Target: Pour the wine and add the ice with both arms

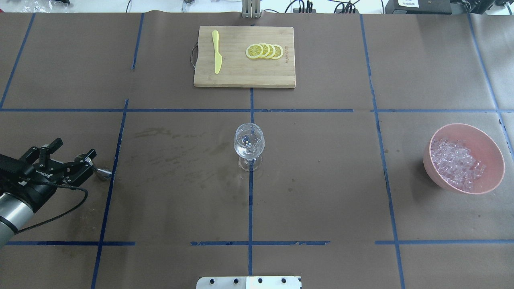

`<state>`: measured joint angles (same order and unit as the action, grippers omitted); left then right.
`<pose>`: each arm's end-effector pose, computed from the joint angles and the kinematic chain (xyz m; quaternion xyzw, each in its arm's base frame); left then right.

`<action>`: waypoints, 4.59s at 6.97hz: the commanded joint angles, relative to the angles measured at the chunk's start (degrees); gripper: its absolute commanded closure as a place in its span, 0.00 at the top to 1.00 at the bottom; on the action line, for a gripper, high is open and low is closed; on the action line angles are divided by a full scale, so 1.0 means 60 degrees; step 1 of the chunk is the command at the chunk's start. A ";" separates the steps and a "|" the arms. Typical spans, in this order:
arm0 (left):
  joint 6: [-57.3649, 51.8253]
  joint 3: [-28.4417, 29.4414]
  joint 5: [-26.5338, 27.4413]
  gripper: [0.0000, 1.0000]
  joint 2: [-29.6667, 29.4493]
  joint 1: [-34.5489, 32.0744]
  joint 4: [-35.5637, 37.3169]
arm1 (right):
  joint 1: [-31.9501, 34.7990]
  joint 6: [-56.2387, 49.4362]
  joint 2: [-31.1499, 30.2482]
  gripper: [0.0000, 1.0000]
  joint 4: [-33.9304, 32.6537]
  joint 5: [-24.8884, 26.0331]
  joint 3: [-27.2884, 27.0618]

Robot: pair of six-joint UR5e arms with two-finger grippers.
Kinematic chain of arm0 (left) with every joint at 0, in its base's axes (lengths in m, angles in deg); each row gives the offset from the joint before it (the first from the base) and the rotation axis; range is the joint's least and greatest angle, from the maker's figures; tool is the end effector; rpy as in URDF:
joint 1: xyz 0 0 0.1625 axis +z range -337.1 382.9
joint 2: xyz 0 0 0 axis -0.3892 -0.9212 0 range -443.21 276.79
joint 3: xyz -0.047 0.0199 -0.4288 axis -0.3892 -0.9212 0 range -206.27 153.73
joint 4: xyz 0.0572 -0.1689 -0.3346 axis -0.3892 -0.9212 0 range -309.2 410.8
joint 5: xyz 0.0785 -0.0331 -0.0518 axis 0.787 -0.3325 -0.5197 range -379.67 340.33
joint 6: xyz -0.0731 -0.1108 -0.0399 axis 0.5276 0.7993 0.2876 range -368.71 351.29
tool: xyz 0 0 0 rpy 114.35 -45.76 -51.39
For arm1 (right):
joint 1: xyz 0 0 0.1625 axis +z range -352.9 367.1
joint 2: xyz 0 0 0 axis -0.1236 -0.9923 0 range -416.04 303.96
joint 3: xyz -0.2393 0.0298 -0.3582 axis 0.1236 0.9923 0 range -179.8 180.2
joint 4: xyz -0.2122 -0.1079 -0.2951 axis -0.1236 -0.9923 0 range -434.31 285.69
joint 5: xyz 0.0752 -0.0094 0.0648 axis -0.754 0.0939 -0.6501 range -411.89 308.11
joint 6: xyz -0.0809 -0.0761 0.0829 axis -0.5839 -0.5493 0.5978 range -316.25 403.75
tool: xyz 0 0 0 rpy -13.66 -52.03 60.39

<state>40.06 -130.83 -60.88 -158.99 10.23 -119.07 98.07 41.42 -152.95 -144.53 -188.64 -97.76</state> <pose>0.2950 -0.3098 0.4963 0.5475 0.3797 -0.0861 0.7407 0.0397 -0.4294 0.6380 0.1771 -0.3853 -0.0824 0.9019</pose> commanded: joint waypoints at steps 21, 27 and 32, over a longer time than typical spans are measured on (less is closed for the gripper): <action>0.1173 0.2383 0.1609 0.52 -0.1198 0.1189 -0.0122 | 0.0000 0.0257 -0.0005 1.00 0.0000 0.0000 -0.0050; 0.1042 0.2281 0.1566 0.00 -0.1184 0.1189 -0.0384 | 0.0000 0.0272 0.0009 1.00 0.0000 0.0000 -0.0064; -0.2503 0.1447 0.1478 0.00 -0.1228 0.1146 -0.1536 | 0.0000 0.0272 -0.0005 1.00 0.0000 0.0014 -0.0049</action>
<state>34.93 -120.58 -51.72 -166.12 17.16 -124.67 98.07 43.01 -152.98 -144.53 -188.56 -98.04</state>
